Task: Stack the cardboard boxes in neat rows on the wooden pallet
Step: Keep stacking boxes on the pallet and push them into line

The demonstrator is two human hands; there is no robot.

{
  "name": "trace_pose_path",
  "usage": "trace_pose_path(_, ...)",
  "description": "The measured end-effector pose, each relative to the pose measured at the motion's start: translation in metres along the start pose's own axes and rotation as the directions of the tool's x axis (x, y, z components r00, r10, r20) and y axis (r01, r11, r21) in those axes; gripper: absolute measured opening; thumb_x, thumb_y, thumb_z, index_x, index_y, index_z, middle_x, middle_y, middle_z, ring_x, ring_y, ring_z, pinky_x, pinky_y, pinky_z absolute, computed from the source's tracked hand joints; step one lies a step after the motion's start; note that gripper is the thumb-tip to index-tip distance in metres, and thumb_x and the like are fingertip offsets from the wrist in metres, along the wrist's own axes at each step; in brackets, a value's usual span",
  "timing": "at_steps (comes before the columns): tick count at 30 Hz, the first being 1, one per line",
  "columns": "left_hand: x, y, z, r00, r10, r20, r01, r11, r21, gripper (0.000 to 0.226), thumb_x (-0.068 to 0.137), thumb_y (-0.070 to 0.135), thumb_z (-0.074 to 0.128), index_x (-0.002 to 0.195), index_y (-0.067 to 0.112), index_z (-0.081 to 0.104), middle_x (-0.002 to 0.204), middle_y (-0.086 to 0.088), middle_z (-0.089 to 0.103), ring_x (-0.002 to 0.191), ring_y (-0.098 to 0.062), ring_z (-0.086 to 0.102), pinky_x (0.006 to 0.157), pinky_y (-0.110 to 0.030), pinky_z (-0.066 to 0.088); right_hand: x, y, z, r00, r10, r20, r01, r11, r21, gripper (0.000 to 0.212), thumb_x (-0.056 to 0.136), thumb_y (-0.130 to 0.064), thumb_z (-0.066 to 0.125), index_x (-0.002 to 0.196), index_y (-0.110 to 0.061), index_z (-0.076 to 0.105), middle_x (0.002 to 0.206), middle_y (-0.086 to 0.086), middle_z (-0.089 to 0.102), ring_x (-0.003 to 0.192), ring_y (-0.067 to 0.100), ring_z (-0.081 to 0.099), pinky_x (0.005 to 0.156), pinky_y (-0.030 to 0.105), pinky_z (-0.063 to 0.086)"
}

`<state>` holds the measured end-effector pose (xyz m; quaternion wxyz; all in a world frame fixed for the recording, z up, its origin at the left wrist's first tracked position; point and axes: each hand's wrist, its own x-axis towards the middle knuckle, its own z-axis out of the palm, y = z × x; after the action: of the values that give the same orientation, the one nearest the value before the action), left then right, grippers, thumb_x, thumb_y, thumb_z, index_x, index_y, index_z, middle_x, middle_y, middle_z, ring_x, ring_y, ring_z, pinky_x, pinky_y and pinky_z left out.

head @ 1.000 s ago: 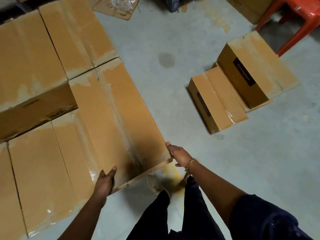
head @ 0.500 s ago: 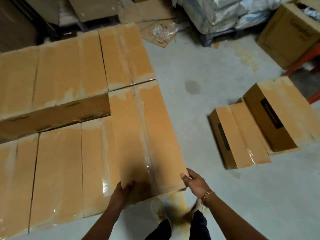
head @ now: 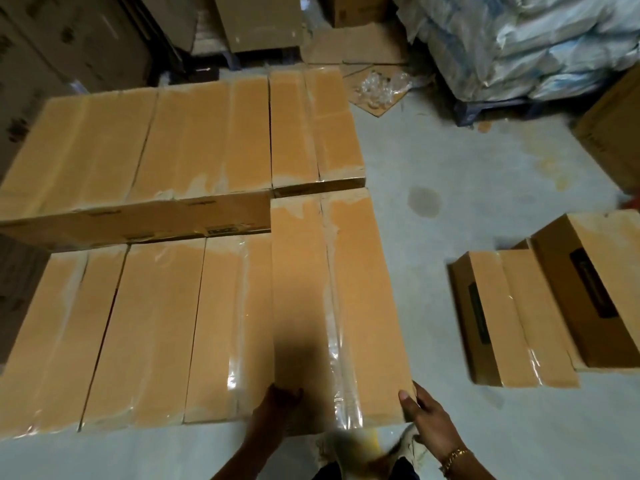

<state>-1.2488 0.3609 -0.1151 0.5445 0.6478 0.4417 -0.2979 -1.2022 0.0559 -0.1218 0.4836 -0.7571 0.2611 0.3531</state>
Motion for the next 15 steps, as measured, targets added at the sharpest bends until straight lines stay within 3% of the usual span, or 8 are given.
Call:
trace_pose_path(2,-0.0068,0.0098,0.0006,1.000,0.016,-0.012,-0.016,0.999,0.038,0.067,0.067,0.067,0.062,0.123,0.028,0.055,0.112,-0.003,0.067,0.104,-0.027,0.062,0.098,-0.048,0.053,0.0011,-0.0035,0.0004,1.000,0.000,-0.012,0.000,1.000,0.016,0.027,0.100,-0.036,0.061,0.126,-0.041,0.053,0.111,-0.010,0.066,0.097,0.009,0.062,0.104,0.049,0.050)
trace_pose_path(5,-0.0060,0.0123,-0.0002,1.000,0.017,-0.020,-0.016,0.998,0.058,0.058,0.067,0.061,0.060,0.112,0.023,0.059,0.106,-0.006,0.067,0.101,-0.028,0.062,0.097,-0.050,0.053,0.0038,-0.0049,-0.0002,1.000,-0.004,-0.020,0.005,1.000,0.031,0.026,0.100,-0.033,0.063,0.124,-0.039,0.057,0.108,-0.014,0.066,0.096,0.002,0.060,0.104,0.050,0.049)
trace_pose_path(7,-0.0048,0.0113,-0.0012,0.999,0.036,-0.026,-0.035,0.999,0.040,0.061,0.063,0.062,0.062,0.110,0.023,0.061,0.107,-0.007,0.068,0.103,-0.029,0.062,0.100,-0.051,0.052,0.0037,-0.0043,-0.0003,0.999,-0.010,-0.031,0.011,1.000,0.023,0.027,0.099,-0.034,0.063,0.125,-0.038,0.057,0.111,-0.010,0.067,0.100,0.007,0.063,0.105,0.050,0.049)
trace_pose_path(9,-0.0046,0.0104,-0.0031,0.998,0.057,-0.018,-0.056,0.997,0.055,0.066,0.064,0.067,0.062,0.115,0.025,0.061,0.112,-0.004,0.067,0.106,-0.027,0.061,0.102,-0.050,0.050,0.0043,-0.0069,-0.0001,1.000,-0.009,-0.028,0.010,1.000,0.026,0.027,0.099,-0.034,0.064,0.125,-0.038,0.056,0.115,-0.007,0.066,0.106,0.016,0.063,0.106,0.050,0.048)
trace_pose_path(12,-0.0024,0.0115,-0.0060,0.997,0.078,0.004,-0.078,0.992,0.096,0.065,0.075,0.065,0.059,0.128,0.028,0.056,0.118,-0.002,0.063,0.108,-0.024,0.058,0.101,-0.045,0.048,0.0064,-0.0092,0.0005,1.000,-0.027,-0.011,0.027,0.999,0.029,0.028,0.099,-0.035,0.064,0.126,-0.038,0.057,0.115,-0.010,0.066,0.107,0.013,0.062,0.107,0.050,0.048)
trace_pose_path(15,-0.0005,0.0059,-0.0058,0.997,0.079,-0.025,-0.077,0.993,0.089,0.069,0.070,0.068,0.060,0.127,0.029,0.059,0.118,-0.002,0.064,0.110,-0.026,0.059,0.102,-0.050,0.050,0.0039,-0.0058,0.0009,0.999,-0.039,-0.005,0.039,0.999,0.022,0.026,0.100,-0.036,0.062,0.126,-0.039,0.058,0.111,-0.014,0.068,0.101,0.003,0.062,0.089,0.040,0.056)
